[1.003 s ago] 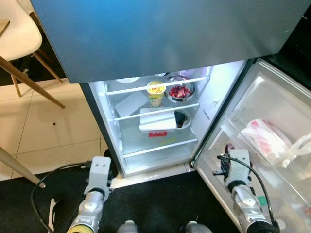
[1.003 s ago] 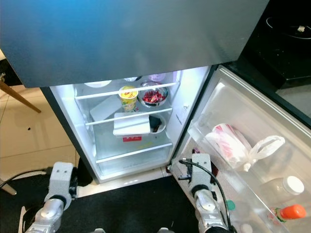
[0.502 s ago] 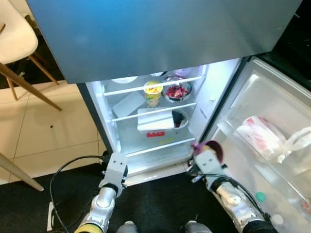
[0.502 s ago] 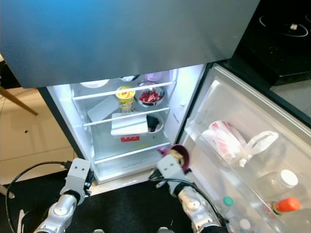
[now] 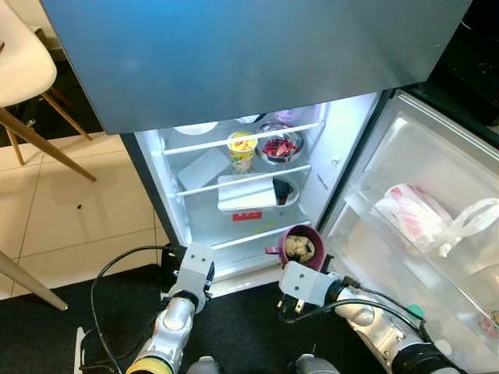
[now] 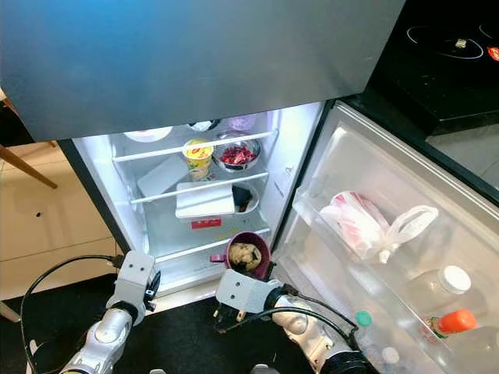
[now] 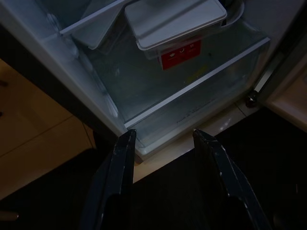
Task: Restocking fridge
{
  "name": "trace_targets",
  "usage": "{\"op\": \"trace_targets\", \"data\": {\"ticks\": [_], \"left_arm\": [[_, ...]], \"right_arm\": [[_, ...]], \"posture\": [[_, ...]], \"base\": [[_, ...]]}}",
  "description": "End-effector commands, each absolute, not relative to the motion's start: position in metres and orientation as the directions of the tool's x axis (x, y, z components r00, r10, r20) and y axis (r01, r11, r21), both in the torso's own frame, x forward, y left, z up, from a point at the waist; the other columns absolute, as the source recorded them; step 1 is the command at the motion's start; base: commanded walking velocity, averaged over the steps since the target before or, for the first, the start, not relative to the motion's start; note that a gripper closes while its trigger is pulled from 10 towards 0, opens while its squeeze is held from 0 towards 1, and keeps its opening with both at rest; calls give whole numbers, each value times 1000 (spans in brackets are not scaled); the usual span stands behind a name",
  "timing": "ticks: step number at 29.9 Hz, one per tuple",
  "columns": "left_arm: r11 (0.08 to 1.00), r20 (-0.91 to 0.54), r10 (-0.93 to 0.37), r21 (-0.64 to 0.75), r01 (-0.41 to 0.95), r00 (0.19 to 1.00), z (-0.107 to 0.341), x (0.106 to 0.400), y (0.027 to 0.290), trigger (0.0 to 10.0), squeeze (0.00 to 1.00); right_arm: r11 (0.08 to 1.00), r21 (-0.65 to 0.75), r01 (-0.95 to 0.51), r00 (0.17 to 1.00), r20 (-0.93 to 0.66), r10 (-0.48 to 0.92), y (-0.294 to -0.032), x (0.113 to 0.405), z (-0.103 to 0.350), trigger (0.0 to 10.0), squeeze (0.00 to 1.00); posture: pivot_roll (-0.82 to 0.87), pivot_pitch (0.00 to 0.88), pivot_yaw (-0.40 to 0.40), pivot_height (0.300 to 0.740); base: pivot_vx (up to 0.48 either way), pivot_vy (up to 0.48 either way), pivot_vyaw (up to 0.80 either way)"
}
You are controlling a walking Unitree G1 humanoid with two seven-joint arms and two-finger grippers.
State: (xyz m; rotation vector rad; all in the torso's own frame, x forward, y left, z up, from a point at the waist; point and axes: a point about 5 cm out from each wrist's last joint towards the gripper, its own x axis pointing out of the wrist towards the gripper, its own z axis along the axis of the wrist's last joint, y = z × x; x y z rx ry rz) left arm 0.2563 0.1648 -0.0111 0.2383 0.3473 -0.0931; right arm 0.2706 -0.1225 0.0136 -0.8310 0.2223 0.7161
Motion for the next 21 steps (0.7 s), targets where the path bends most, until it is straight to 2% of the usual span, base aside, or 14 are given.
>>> {"op": "trace_targets", "data": {"ticks": [1, 5, 7, 21], "left_arm": [[976, -367, -44, 182, 118, 929, -15, 252, 160, 10000, 0], [978, -363, -37, 180, 109, 931, -15, 252, 160, 10000, 0], [977, -362, -36, 183, 109, 931, -15, 252, 159, 10000, 0], [974, -372, -40, 193, 119, 927, -17, 250, 156, 10000, 0]], "right_arm": [[479, -615, -627, 775, -431, 462, -128, 271, 15, 10000, 0], [485, -637, -600, 798, -429, 423, -136, 272, 16, 10000, 0], [484, -643, -594, 802, -431, 413, -139, 273, 17, 10000, 0], [472, -672, -570, 820, -436, 370, -153, 275, 19, 10000, 0]], "posture": [[-49, 78, -49, 740], [-47, 76, -56, 740], [-48, 76, -58, 740], [-58, 79, -64, 740]], "base": [[0, 0, 0], [0, 0, 0], [304, 0, 0], [440, 0, 0]]}}
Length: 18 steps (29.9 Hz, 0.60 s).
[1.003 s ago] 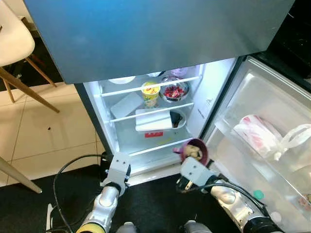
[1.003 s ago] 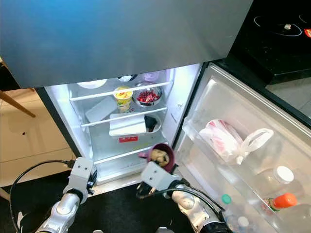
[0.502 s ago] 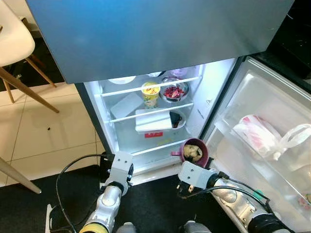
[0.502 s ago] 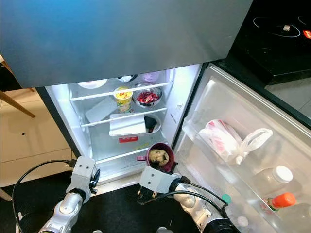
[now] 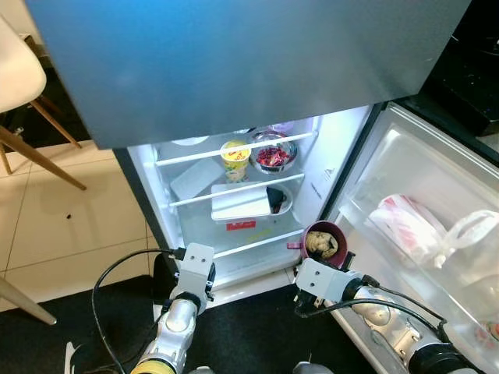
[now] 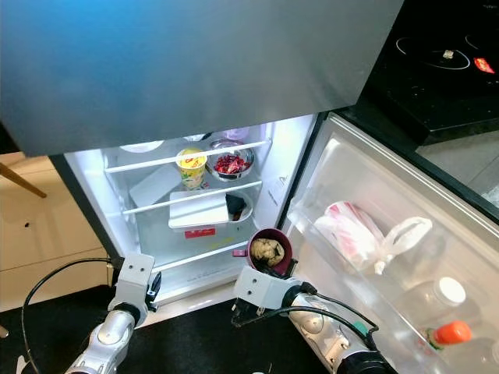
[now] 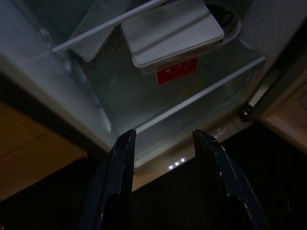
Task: Restocking fridge
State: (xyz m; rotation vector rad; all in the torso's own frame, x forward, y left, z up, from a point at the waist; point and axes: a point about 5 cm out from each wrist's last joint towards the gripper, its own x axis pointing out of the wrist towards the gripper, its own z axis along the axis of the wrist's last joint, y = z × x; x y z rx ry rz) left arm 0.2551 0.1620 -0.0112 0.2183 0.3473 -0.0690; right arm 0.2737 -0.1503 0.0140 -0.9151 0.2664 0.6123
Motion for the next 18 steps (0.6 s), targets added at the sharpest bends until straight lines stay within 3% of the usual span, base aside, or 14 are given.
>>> {"op": "trace_targets", "data": {"ticks": [1, 15, 18], "left_arm": [[974, -372, -40, 193, 120, 927, -17, 250, 156, 10000, 0], [969, -376, -47, 206, 133, 926, -17, 250, 156, 10000, 0], [969, -383, -41, 211, 131, 923, -18, 250, 156, 10000, 0]], "right_arm": [[473, -672, -570, 821, -436, 369, -153, 275, 19, 10000, 0], [480, -670, -566, 824, -438, 360, -154, 273, 17, 10000, 0], [481, -670, -566, 824, -440, 357, -155, 272, 16, 10000, 0]], "posture": [[-59, 79, -64, 740], [-62, 79, -52, 740], [-61, 78, -52, 740]], "base": [[439, 0, 0], [398, 0, 0], [0, 0, 0]]}}
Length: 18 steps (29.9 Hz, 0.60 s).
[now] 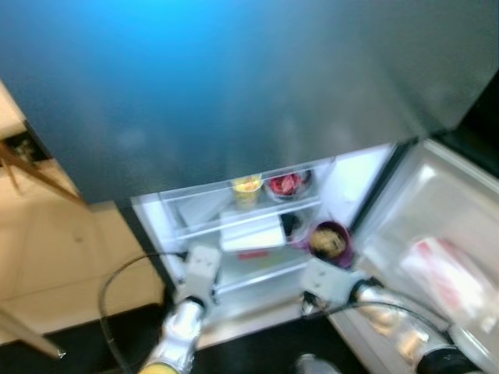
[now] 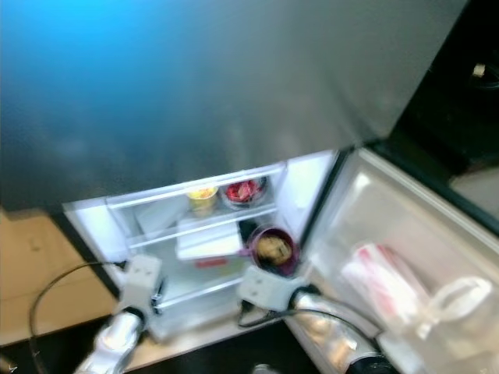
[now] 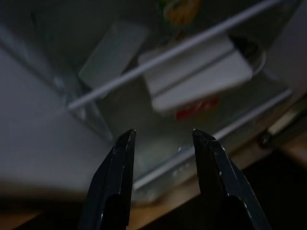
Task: Restocking fridge
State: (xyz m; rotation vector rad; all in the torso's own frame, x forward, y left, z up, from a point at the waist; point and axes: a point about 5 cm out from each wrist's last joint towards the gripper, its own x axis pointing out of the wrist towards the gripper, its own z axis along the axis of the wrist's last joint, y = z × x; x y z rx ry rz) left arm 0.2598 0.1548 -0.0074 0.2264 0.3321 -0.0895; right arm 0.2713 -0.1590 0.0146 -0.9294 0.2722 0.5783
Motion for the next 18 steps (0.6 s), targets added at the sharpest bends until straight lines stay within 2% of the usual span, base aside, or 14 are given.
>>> {"op": "trace_targets", "data": {"ticks": [1, 6, 18], "left_arm": [[968, -388, -43, 212, 134, 921, -18, 249, 157, 10000, 0], [965, -405, -57, 212, 155, 913, -21, 247, 158, 10000, 0], [941, -558, -49, 251, 225, 829, -51, 211, 179, 10000, 0]], "right_arm": [[480, -670, -566, 824, -441, 356, -155, 272, 16, 10000, 0], [473, -674, -568, 823, -446, 352, -157, 272, 16, 10000, 0], [333, -745, -578, 804, -449, 390, -159, 288, 34, 10000, 0]], "posture": [[-61, 78, -51, 740], [-59, 77, -50, 740], [-49, 80, -44, 740]], "base": [[0, 0, 0], [0, 0, 0], [0, 0, 0]]}}
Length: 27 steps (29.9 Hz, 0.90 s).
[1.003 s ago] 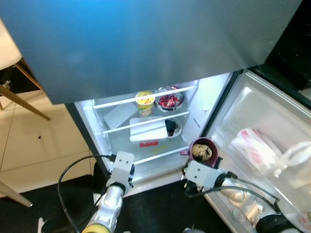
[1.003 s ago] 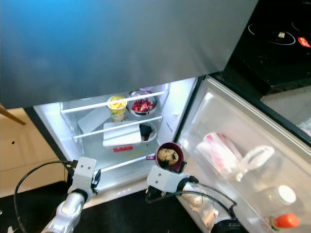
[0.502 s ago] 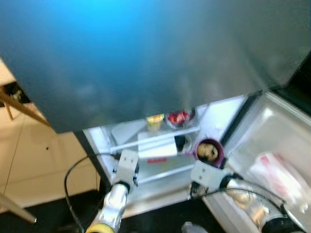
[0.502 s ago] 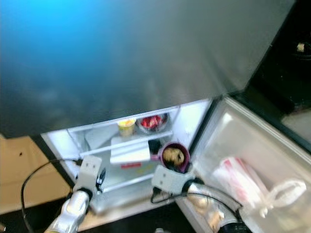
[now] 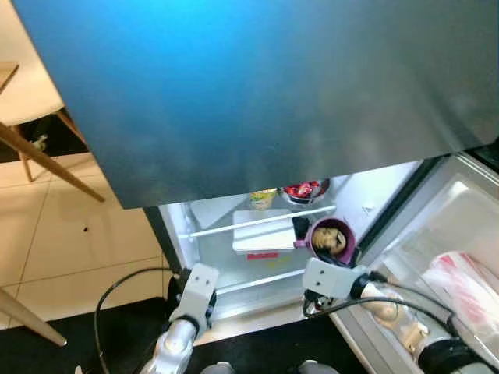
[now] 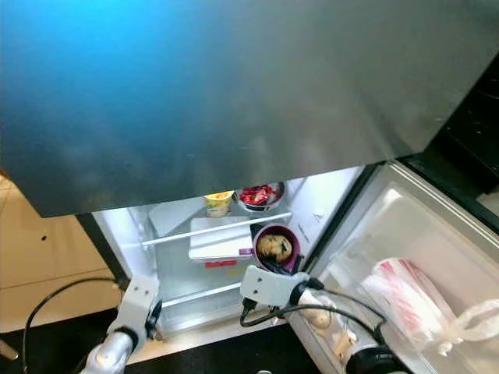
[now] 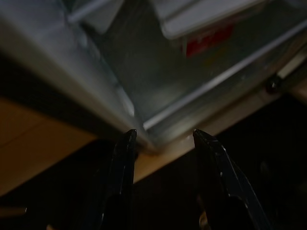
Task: Restocking fridge
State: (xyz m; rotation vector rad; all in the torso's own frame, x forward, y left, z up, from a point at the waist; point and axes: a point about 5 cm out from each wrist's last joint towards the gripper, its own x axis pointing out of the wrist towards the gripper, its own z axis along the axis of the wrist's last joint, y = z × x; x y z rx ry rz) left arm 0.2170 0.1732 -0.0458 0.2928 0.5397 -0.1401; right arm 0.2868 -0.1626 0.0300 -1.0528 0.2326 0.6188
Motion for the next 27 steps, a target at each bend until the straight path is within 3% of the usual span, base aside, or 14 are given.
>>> {"op": "trace_targets", "data": {"ticks": [1, 8, 11, 19, 27], "left_arm": [[940, -568, -46, 254, 228, 822, -53, 207, 181, 10000, 0], [931, -563, -62, 264, 251, 824, -53, 203, 183, 10000, 0], [932, -547, -57, 271, 241, 835, -51, 205, 183, 10000, 0], [935, -537, -51, 270, 229, 842, -50, 205, 184, 10000, 0], [936, -536, -49, 271, 226, 843, -49, 208, 182, 10000, 0]], "right_arm": [[312, -745, -590, 793, -460, 401, -158, 291, 36, 10000, 0], [246, -753, -610, 760, -468, 450, -148, 310, 52, 10000, 0], [292, -745, -600, 772, -442, 457, -145, 315, 58, 10000, 0], [295, -741, -603, 773, -451, 446, -144, 312, 51, 10000, 0], [301, -733, -610, 772, -464, 435, -150, 311, 48, 10000, 0]], "posture": [[-45, 88, -43, 740], [-24, 113, -47, 740], [-19, 116, -50, 740], [-23, 125, -49, 740], [-28, 121, -52, 700]], "base": [[0, 0, 0], [0, 0, 0], [0, 0, 0], [0, 0, 0], [0, 0, 0]]}}
